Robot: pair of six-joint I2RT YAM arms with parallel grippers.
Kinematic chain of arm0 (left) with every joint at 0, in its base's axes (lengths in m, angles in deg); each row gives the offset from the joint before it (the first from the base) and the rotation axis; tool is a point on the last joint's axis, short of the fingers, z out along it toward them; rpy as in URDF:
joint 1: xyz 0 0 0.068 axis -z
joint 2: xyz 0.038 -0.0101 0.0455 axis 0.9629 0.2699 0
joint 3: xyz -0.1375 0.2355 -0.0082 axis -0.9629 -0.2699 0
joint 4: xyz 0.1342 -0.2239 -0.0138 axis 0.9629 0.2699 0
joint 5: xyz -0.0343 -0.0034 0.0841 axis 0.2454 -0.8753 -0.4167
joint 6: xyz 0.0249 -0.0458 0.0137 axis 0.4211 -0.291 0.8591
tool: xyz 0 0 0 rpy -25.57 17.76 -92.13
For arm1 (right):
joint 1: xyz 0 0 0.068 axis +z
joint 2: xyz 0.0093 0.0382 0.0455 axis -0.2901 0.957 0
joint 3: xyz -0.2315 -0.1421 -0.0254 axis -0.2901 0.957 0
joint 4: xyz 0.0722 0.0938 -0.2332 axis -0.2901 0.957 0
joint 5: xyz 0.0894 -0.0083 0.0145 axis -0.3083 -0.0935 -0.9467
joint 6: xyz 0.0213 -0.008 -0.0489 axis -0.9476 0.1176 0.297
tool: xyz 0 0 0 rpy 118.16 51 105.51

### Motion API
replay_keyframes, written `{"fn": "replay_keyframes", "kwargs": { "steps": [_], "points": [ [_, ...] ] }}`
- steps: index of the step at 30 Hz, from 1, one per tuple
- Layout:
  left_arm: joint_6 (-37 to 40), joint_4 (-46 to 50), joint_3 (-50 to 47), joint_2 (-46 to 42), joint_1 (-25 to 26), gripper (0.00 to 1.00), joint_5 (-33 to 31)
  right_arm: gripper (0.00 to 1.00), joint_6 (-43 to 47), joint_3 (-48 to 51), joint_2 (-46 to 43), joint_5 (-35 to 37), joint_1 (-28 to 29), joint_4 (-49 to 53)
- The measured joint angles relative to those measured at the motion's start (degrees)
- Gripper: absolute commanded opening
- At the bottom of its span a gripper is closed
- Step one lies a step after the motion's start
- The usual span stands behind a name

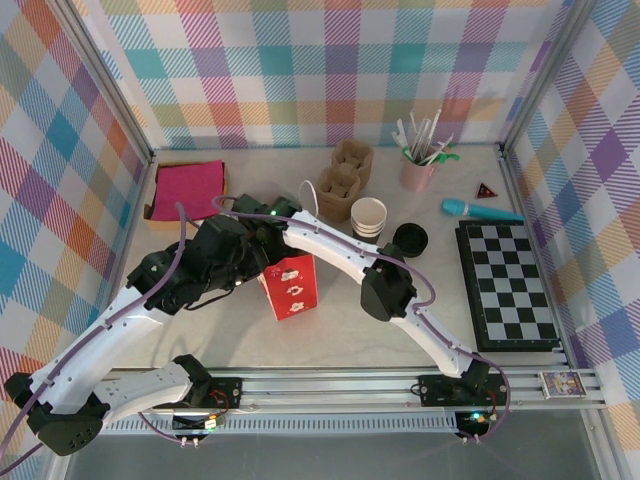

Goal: Pack the takeout coffee

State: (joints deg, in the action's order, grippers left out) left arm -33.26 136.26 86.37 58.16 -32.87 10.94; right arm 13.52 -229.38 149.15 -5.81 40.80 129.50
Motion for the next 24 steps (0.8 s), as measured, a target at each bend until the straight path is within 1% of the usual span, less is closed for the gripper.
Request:
{"fn": "replay_keyframes", "kwargs": {
  "steps": [9, 14, 18, 24],
  "points": [
    [0.0, -0.07, -0.02, 0.0, 0.0, 0.22, 0.0, 0.48, 0.0, -0.2, 0.17, -1.05, -0.35, 0.17],
    [-0.02, -0.11, -0.02, 0.0, 0.0, 0.28, 0.0, 0.53, 0.0, -0.44, 0.17, -1.16, -0.35, 0.24],
    [0.0, -0.07, -0.02, -0.11, 0.0, 0.31, -0.02, 0.63, 0.0, -0.52, 0.17, -1.16, -0.35, 0.35],
    [0.0, 0.02, -0.02, -0.26, 0.0, 0.32, -0.02, 0.81, 0.0, -0.61, 0.17, -1.14, -0.35, 0.42]
  ]
}}
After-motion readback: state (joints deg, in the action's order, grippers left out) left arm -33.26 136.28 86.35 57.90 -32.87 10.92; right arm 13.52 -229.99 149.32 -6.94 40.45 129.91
